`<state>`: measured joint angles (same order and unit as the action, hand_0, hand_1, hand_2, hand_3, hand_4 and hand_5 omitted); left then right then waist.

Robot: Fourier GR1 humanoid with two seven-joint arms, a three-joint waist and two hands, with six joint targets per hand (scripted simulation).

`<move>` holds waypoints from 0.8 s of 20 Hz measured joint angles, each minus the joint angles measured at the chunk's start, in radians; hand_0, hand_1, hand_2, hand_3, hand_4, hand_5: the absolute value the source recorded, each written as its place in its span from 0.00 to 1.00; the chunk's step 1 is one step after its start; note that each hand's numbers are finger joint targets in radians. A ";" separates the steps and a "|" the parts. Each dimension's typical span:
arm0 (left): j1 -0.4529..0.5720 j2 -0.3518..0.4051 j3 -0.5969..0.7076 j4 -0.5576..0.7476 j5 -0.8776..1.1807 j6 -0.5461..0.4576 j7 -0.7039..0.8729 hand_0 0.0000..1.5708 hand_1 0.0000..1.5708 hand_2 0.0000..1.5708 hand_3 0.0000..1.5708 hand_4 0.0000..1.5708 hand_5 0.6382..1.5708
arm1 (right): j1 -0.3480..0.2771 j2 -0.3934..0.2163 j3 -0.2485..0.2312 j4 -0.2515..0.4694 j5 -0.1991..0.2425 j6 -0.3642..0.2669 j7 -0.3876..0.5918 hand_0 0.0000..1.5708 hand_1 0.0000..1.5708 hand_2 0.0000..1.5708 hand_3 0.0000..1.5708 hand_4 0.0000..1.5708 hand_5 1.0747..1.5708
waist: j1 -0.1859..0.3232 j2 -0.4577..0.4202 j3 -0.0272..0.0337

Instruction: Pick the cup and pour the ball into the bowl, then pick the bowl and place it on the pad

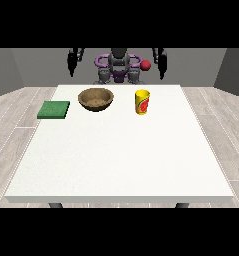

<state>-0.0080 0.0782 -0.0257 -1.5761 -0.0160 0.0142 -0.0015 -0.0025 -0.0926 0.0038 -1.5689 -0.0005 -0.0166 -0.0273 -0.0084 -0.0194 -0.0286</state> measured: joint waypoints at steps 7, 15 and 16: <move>0.000 -0.003 0.007 -0.081 0.034 0.006 0.099 0.00 0.00 0.00 0.00 0.41 0.99 | 0.007 -0.017 -0.007 -0.083 -0.027 0.004 0.107 0.00 0.00 0.00 0.00 0.56 0.93 | -0.011 -0.221 0.0171; -0.020 -0.067 -0.047 -0.242 0.077 0.150 0.401 0.00 0.00 0.00 0.00 0.37 0.99 | 0.058 0.020 0.014 -0.294 -0.109 -0.041 0.424 0.00 0.00 0.00 0.00 0.50 0.95 | -0.054 -0.332 0.0272; -0.035 -0.062 -0.043 -0.261 0.076 0.154 0.422 0.00 0.00 0.00 0.00 0.36 0.99 | 0.046 0.015 0.008 -0.326 -0.114 -0.050 0.460 0.00 0.00 0.00 0.00 0.49 0.95 | -0.056 -0.317 0.0275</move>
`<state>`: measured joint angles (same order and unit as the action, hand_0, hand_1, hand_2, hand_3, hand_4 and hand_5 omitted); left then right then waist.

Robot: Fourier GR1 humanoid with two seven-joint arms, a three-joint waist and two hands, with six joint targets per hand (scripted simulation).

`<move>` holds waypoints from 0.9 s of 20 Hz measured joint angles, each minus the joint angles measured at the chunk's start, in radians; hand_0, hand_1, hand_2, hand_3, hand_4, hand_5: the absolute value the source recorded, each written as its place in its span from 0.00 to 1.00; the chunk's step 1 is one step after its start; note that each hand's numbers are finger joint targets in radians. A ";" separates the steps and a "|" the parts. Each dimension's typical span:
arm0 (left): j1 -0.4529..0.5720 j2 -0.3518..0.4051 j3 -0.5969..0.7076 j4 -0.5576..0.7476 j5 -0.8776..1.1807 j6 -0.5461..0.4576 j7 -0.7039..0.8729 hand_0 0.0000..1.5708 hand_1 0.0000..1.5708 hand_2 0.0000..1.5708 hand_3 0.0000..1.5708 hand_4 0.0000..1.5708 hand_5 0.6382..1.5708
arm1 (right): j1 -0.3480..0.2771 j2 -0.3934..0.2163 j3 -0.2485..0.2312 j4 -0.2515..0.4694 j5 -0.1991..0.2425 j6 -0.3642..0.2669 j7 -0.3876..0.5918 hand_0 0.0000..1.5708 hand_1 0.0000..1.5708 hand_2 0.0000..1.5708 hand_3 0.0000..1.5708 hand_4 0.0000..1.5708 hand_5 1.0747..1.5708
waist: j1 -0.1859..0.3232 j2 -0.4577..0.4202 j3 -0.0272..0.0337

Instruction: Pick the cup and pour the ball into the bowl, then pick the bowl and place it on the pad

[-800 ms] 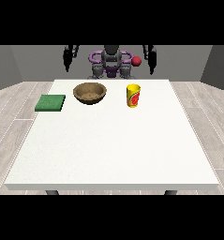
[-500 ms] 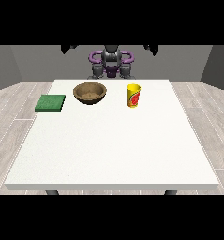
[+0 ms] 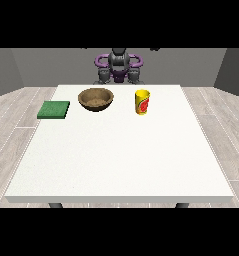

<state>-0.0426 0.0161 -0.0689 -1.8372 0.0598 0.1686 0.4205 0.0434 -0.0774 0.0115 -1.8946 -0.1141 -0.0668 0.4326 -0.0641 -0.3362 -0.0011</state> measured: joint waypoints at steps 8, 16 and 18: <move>-0.151 -0.004 0.011 0.050 -0.045 0.033 -0.153 0.00 0.00 0.00 0.00 0.37 0.96 | -0.095 -0.001 -0.037 -0.039 -0.010 0.011 -0.104 0.00 0.00 0.00 0.14 0.46 0.96 | -0.018 0.267 0.0008; -0.206 0.019 0.078 0.217 -0.066 0.005 -0.467 0.00 0.00 0.00 0.00 0.31 0.91 | -0.160 -0.011 -0.093 0.045 -0.042 0.070 -0.309 0.00 0.00 0.00 0.00 0.44 0.95 | -0.033 0.512 0.0010; -0.203 0.029 0.102 0.282 -0.054 -0.018 -0.552 0.00 0.00 0.00 0.00 0.23 0.91 | -0.152 -0.013 -0.095 0.052 -0.042 0.088 -0.356 0.00 0.00 0.00 0.00 0.43 0.96 | -0.042 0.549 0.0008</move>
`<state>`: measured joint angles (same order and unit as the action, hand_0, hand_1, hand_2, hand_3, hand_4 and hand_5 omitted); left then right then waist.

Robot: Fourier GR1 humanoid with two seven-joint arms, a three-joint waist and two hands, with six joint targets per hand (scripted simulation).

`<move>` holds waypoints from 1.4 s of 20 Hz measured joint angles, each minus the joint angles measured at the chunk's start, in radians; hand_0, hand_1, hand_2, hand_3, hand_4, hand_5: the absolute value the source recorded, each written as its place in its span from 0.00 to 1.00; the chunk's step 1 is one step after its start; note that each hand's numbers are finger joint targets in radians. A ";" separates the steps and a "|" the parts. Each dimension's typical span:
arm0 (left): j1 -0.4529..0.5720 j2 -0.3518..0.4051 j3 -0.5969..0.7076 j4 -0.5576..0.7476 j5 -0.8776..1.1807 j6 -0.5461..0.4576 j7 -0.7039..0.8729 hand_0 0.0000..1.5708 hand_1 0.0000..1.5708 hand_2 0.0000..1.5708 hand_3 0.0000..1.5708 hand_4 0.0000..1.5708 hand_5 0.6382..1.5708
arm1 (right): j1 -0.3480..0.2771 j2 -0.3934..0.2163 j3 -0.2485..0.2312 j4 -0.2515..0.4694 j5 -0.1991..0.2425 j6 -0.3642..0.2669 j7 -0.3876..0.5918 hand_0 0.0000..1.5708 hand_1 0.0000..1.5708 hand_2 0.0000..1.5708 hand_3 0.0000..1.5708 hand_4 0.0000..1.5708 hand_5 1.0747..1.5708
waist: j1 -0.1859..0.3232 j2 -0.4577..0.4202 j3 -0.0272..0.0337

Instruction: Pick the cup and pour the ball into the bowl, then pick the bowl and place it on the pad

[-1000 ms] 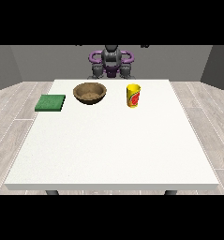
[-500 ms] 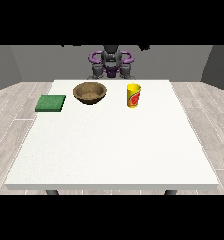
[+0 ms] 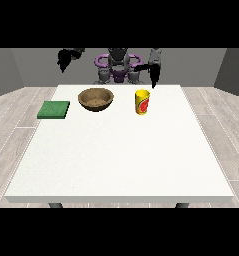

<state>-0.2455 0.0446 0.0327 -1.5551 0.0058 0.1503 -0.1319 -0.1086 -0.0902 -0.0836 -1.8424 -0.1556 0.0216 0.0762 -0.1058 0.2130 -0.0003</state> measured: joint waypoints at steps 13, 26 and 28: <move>-0.118 0.040 0.088 0.467 0.018 -0.081 -0.258 0.00 0.00 0.00 0.00 0.13 0.85 | -0.033 -0.082 -0.118 0.149 -0.087 0.096 -0.059 0.00 0.00 0.00 0.00 0.43 0.98 | -0.013 -0.011 0.0000; -0.219 0.046 0.155 0.801 -0.018 0.013 -0.510 0.80 0.80 1.00 1.00 0.85 0.91 | -0.070 -0.162 -0.188 0.190 -0.176 0.194 -0.073 0.00 0.00 0.00 0.10 0.41 1.00 | -0.079 0.045 0.0005; -0.234 0.053 0.166 0.828 -0.035 0.062 -0.542 0.81 0.81 1.00 1.00 0.86 0.89 | -0.090 -0.186 -0.202 0.171 -0.204 0.202 -0.038 0.00 0.00 0.00 0.11 0.41 0.99 | -0.098 0.055 0.0025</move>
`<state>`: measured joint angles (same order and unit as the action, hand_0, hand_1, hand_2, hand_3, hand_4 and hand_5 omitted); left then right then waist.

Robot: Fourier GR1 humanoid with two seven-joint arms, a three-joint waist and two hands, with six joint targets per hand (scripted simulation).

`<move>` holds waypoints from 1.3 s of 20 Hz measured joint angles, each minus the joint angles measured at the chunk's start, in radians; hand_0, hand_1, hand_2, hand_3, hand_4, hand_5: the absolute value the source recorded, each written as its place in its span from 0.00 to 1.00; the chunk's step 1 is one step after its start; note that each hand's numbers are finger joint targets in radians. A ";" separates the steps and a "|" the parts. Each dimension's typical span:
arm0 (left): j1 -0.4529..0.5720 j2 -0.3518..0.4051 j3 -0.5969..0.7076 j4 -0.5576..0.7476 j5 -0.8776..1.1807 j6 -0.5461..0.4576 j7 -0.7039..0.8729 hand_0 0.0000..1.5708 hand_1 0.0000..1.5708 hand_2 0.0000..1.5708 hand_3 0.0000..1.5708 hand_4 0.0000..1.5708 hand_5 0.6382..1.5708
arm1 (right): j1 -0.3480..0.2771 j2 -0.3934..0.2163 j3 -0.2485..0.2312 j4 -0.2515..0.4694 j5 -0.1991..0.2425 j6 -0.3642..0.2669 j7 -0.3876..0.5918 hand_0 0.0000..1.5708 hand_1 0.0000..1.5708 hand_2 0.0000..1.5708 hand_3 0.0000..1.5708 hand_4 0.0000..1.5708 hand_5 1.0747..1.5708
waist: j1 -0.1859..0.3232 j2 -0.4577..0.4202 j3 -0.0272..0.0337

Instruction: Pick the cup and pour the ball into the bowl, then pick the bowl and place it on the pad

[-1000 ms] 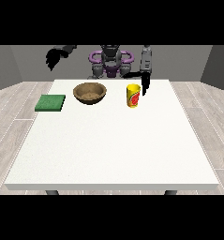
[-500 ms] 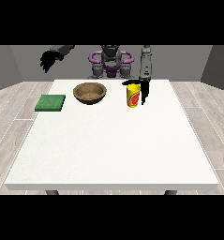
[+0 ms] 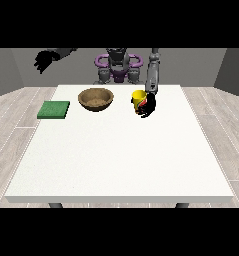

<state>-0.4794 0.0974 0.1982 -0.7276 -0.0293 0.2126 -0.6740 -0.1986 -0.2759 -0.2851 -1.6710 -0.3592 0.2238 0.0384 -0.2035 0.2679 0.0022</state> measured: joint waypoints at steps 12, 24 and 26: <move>-0.093 -0.009 -0.132 0.069 -0.206 0.235 0.172 0.84 0.84 1.00 1.00 0.89 0.93 | 0.004 -0.091 -0.084 0.154 -0.075 0.066 0.065 0.00 0.00 0.00 0.19 0.41 0.99 | 0.028 -0.162 0.0002; -0.292 -0.029 -0.477 0.232 -0.743 0.454 0.685 0.86 0.86 1.00 1.00 0.92 0.97 | 0.021 -0.113 -0.111 0.360 -0.060 0.127 0.006 0.00 0.00 0.00 0.00 0.44 0.98 | 0.061 -0.284 0.0020; -0.340 -0.052 -0.518 0.249 -0.805 0.418 0.768 0.87 0.87 1.00 1.00 0.93 0.96 | 0.023 -0.119 -0.119 0.401 -0.053 0.134 -0.010 0.00 0.00 0.00 0.00 0.43 0.97 | 0.080 -0.298 0.0014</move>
<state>-0.8190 0.0458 -0.3202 -0.4784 -0.8342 0.6304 0.0937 -0.1759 -0.3948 -0.4043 -1.2701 -0.4126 0.3580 0.0286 -0.1236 -0.0298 0.0036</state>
